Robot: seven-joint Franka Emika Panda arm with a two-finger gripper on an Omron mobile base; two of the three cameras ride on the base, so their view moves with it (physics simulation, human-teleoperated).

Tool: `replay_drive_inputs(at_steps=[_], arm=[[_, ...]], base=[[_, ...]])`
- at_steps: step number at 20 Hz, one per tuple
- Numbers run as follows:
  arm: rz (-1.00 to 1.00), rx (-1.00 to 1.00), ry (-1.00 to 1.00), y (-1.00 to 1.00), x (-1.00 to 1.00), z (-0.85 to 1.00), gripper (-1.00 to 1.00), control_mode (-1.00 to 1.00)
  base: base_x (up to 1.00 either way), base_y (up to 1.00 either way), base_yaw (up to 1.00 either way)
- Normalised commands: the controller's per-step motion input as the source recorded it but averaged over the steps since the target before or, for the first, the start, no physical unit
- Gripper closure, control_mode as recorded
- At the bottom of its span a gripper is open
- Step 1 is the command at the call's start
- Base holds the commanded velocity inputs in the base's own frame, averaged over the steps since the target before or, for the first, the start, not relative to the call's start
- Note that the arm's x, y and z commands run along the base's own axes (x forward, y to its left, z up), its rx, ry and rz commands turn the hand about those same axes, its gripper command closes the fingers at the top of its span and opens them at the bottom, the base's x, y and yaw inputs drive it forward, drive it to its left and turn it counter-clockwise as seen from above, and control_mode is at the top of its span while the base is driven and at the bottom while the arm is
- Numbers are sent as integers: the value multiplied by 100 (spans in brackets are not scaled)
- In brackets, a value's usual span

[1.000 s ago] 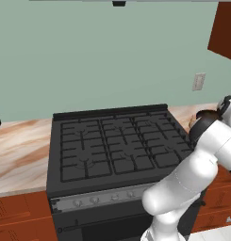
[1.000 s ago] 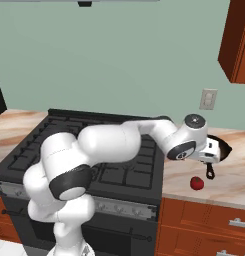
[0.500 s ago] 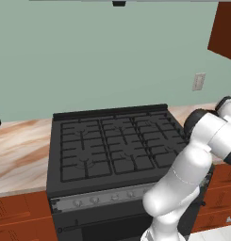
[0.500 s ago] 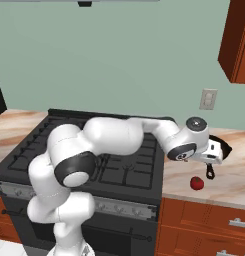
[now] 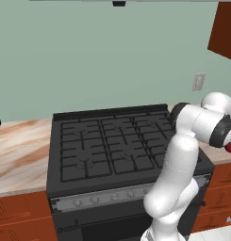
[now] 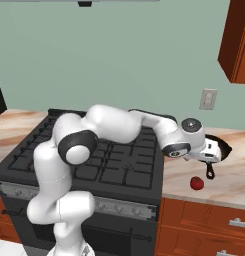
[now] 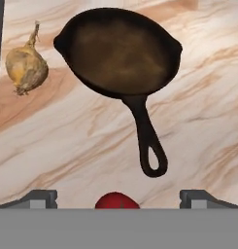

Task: Place the pan on the front right burner on the stove. Then place the tomato and the onion in the pan and turn on the front right burner.

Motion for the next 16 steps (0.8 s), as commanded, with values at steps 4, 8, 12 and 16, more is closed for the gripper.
replay_drive_inputs(at_steps=[4, 8, 12, 16], arm=[[0, 0, 0, -19, 30, 0, -100, -100], [0, 0, 0, -24, 7, 0, -100, -100], [0, 0, 0, -23, 0, 0, -100, -100], [0, 0, 0, -23, 0, 0, -100, -100]], base=[[0, 0, 0], [0, 0, 0], [0, 0, 0], [0, 0, 0]])
